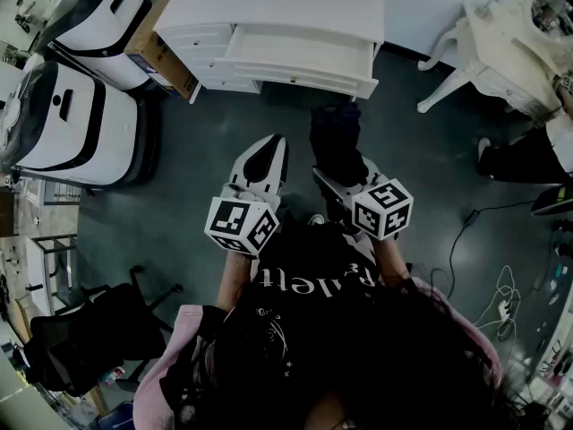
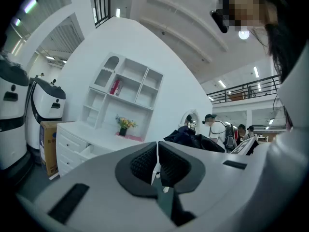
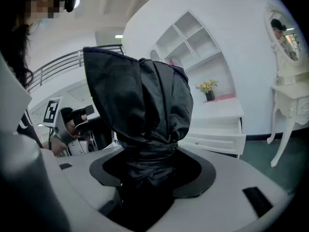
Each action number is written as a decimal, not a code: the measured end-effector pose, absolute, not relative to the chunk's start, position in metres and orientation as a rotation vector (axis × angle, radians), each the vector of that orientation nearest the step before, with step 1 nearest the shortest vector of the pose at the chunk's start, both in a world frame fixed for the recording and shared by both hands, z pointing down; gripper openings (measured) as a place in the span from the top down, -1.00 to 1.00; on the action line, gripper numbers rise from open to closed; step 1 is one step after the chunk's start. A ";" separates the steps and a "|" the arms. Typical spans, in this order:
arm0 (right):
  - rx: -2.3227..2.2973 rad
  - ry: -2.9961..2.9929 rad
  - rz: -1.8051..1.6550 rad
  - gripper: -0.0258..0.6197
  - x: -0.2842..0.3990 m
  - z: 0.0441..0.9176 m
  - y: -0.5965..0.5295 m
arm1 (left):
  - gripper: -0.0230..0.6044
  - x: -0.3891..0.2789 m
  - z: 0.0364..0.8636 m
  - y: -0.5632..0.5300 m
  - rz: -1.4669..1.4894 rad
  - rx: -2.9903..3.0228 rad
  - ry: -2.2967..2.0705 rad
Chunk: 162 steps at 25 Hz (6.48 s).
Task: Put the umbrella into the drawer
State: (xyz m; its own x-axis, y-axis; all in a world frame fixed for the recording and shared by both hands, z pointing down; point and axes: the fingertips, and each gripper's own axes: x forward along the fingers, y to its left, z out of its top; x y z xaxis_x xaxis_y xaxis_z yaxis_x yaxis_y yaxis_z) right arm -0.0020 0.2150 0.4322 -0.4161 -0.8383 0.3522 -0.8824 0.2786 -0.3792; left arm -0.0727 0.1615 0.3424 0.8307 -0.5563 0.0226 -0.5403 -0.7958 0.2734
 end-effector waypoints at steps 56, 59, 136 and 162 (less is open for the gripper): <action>1.726 -2.297 1.042 0.04 0.057 0.475 0.068 | 0.85 0.001 0.382 0.006 0.089 2.744 -0.688; 1.737 -2.281 1.057 0.04 0.061 0.474 0.019 | 0.85 0.011 0.374 -0.046 0.077 2.760 -0.656; 1.002 -1.784 1.033 0.04 0.160 0.797 -0.338 | 0.85 -0.024 0.463 -0.328 0.268 2.329 -1.340; 1.390 -2.081 0.981 0.03 0.175 0.629 -0.319 | 0.85 0.002 0.448 -0.323 0.230 2.472 -1.142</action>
